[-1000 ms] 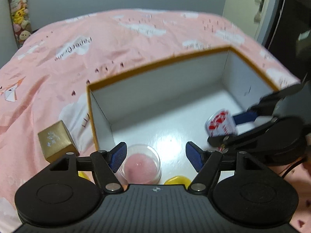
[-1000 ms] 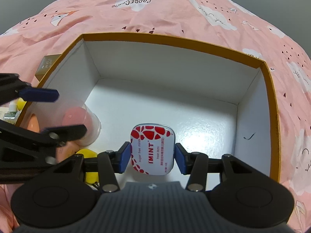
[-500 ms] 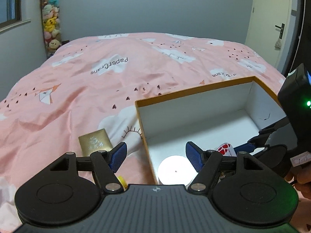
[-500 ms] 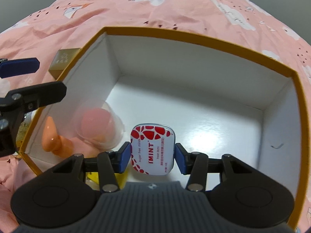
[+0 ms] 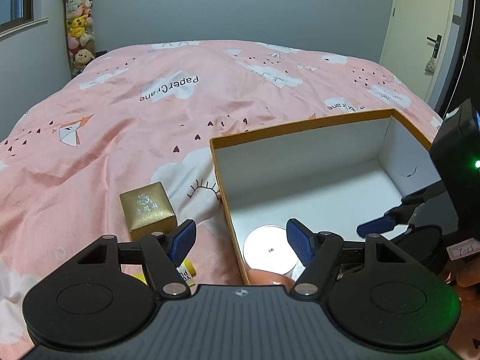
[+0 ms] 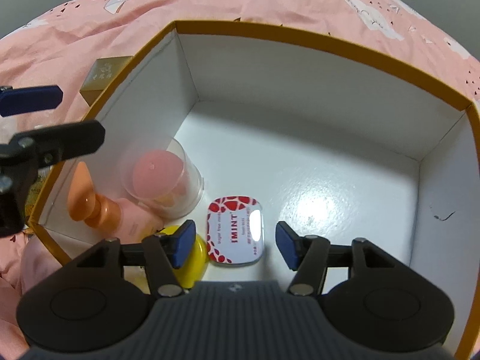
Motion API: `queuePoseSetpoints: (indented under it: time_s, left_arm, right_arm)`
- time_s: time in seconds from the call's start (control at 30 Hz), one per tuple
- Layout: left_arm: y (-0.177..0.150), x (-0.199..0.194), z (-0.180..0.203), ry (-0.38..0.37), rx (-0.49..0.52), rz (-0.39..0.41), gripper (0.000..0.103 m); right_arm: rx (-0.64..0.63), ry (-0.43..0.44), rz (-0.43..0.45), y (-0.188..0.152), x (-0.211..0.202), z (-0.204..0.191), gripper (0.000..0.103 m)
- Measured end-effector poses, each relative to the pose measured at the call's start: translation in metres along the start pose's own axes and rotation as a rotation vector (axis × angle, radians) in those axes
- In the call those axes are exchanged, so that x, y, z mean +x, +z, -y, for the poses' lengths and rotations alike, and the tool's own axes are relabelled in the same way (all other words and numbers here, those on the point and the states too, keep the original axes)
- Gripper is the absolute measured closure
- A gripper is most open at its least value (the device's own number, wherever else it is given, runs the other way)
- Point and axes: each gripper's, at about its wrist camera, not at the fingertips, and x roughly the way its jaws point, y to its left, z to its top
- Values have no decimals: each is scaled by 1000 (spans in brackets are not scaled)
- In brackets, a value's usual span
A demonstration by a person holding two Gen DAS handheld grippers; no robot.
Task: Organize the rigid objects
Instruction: 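Lower the cup and tin into the box and open both tools, then move both tools back toward the remaining items beside the box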
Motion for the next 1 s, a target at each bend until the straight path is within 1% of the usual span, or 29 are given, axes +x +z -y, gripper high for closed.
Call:
queuePoseSetpoints:
  time_s: [0.1,0.17,0.23,0.33,0.53,0.63,0.77,0.83,0.9,0.93,0.97,1.0]
  left_arm:
    - [-1,-4,-1,-6,-1,3,22]
    - [-1,-8,-3,-7,-2,8,22]
    - [-2,-12,-4,-1,0,20,22]
    - [-3,-23,-5,34,15,56,25]
    - [-5,-47,-18,67,-16,116,25]
    - [-8,-56,-25,103,-24,138,25]
    - [-15,-68,-41,116,-47,159,26]
    - [-19,-74,-48,152,-33,158,25]
    - [-22,-78,-57,172,-41,143,25]
    - [-24,-80,-61,170,-53,135,24]
    - [-26,-83,-66,167,-66,126,20]
    - [-28,-85,-71,166,-78,111,20]
  right_arm:
    - [-8,-23,26,0,-10,-2,41]
    - [-13,-39,55,0,-18,-4,36]
    - [-18,-44,100,-1,-30,-9,34]
    - [-1,-29,173,-3,-50,-16,33]
    - [30,-24,296,-13,-81,-36,32]
    - [18,-24,349,-13,-90,-50,32]
    - [-30,-24,397,-11,-98,-73,30]
    - [-49,-2,412,-12,-100,-85,28]
    - [-60,21,412,-10,-98,-96,28]
    - [-63,36,410,-10,-97,-101,28]
    - [-63,57,406,-10,-96,-105,28]
    - [-61,77,401,-10,-95,-109,28]
